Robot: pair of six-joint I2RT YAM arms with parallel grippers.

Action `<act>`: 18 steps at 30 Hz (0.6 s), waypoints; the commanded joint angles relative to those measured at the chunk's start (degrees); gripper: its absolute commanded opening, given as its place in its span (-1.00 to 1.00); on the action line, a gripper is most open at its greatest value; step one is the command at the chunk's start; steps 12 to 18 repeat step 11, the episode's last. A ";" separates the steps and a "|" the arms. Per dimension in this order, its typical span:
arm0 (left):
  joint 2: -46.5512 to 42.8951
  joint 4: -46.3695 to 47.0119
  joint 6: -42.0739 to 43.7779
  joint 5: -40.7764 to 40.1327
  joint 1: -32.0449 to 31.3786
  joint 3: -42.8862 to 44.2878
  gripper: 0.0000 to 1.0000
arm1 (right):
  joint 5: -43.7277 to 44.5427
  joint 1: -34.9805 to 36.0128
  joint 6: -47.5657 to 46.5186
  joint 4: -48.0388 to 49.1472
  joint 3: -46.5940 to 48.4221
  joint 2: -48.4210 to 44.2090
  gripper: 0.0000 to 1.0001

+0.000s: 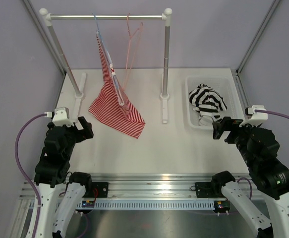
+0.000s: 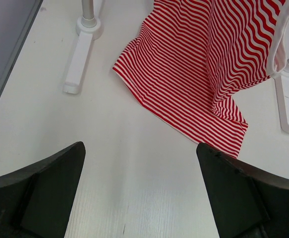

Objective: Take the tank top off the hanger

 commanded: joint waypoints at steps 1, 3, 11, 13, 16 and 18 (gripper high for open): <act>-1.61 2.65 0.64 1.26 0.19 -0.14 0.98 | 2.22 0.65 -1.17 1.90 0.08 -0.13 0.99; -2.14 2.74 0.64 1.17 0.19 -0.23 0.98 | 2.57 0.65 -0.82 2.16 -0.01 -0.13 0.99; -1.88 3.01 0.64 1.61 0.19 -0.23 0.98 | 2.66 0.65 -0.03 2.52 -0.54 1.02 0.99; -1.88 3.01 0.64 1.61 0.19 -0.23 0.98 | 2.66 0.65 -0.03 2.52 -0.54 1.02 0.99; -1.88 3.01 0.64 1.61 0.19 -0.23 0.98 | 2.66 0.65 -0.03 2.52 -0.54 1.02 0.99; -1.88 3.01 0.64 1.61 0.19 -0.23 0.98 | 2.66 0.65 -0.03 2.52 -0.54 1.02 0.99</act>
